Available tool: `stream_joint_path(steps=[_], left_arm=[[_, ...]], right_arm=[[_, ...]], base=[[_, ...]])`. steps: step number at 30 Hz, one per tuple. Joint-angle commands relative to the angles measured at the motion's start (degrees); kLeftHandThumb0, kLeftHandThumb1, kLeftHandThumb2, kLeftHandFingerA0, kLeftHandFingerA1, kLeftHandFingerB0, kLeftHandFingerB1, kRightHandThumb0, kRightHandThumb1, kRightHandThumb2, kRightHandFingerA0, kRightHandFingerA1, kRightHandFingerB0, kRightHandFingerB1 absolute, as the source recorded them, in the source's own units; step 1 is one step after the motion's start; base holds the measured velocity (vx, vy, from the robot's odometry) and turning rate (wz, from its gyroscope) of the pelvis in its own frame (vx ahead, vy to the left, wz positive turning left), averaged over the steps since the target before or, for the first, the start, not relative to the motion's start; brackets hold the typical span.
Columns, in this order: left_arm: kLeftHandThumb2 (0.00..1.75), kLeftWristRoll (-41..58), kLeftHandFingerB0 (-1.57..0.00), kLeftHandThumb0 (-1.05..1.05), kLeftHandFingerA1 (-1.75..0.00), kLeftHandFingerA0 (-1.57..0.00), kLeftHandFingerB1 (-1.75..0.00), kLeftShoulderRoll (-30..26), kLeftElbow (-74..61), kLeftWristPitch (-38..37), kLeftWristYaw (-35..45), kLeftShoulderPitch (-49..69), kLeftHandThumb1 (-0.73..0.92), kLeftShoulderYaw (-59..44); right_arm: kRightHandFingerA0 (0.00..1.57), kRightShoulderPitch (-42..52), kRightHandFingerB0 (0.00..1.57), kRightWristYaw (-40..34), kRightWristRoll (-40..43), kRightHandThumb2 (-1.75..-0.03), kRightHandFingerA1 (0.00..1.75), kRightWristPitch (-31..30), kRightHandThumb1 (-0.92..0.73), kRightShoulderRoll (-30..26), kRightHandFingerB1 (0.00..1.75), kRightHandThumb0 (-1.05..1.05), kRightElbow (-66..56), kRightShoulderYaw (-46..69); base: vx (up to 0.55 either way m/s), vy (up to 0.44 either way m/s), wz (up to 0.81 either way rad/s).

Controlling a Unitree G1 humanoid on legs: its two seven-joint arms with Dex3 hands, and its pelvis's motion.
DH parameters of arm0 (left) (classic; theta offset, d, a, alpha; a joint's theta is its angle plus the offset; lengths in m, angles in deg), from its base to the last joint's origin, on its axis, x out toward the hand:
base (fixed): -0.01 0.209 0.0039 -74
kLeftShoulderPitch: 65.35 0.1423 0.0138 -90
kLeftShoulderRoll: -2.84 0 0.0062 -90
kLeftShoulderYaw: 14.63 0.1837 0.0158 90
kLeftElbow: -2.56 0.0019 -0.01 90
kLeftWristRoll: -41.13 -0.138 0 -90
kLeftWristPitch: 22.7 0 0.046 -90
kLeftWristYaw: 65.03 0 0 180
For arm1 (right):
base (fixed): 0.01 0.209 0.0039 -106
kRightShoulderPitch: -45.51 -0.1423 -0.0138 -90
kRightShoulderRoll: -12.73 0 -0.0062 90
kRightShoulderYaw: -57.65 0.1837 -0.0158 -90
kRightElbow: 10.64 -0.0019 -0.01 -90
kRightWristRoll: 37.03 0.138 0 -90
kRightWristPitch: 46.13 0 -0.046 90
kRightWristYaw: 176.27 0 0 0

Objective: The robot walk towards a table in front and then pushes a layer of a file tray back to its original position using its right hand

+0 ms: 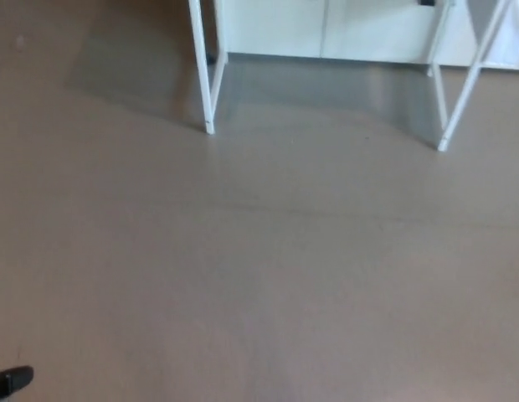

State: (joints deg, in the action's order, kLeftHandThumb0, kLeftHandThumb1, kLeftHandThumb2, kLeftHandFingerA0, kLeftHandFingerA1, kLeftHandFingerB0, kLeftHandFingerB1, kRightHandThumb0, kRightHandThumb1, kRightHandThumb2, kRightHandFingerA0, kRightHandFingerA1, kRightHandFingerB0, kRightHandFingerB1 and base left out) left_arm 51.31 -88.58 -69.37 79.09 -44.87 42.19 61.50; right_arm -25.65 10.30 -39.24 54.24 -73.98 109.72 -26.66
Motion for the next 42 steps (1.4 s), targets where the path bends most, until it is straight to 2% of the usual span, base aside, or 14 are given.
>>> stream_joint_path(steps=[1, 13, 28, 42], left_arm=[[0.84, 0.13, -0.2, -0.08, -0.55, -0.3, -0.5, -0.9, 0.66, 0.52, 0.55, 0.32, 0.41, -0.19], [0.84, -0.33, -0.21, -0.08, -0.55, -0.29, -0.5, -0.66, 1.49, -0.43, 0.17, 0.49, 0.4, 0.14], [0.84, 0.01, -0.2, -0.08, -0.54, -0.27, -0.5, -0.85, 0.95, 0.08, 0.75, 0.47, 0.41, 0.23], [0.83, -0.21, -0.2, -0.09, -0.54, -0.27, -0.5, -0.9, 1.92, -0.63, 0.92, 0.39, 0.39, 0.33]], right_arm=[[0.54, 0.22, 0.38, -0.67, -0.53, -0.79, 0.62, 0.54, -0.45, -0.45, 0.48, -0.59, -0.18, -0.17], [0.55, 0.49, 0.38, -0.12, 0.15, -0.8, 0.62, 0.37, -0.44, -0.5, 0.48, -0.58, -0.33, -0.2], [0.54, 0.25, 0.38, -0.92, -1.33, -0.8, 0.62, 0.71, -0.46, -1.07, 0.48, -0.6, -0.15, -0.9], [0.56, -0.01, 0.37, -1.38, -1.91, -0.8, 0.63, 1.32, -0.46, -1.16, 0.48, -0.6, 1.01, -1.22]], base=[[0.29, -0.013, 0.03], [0.41, 0.097, -0.2], [0.41, -0.042, 0.18], [0.37, 0.048, -0.13]])
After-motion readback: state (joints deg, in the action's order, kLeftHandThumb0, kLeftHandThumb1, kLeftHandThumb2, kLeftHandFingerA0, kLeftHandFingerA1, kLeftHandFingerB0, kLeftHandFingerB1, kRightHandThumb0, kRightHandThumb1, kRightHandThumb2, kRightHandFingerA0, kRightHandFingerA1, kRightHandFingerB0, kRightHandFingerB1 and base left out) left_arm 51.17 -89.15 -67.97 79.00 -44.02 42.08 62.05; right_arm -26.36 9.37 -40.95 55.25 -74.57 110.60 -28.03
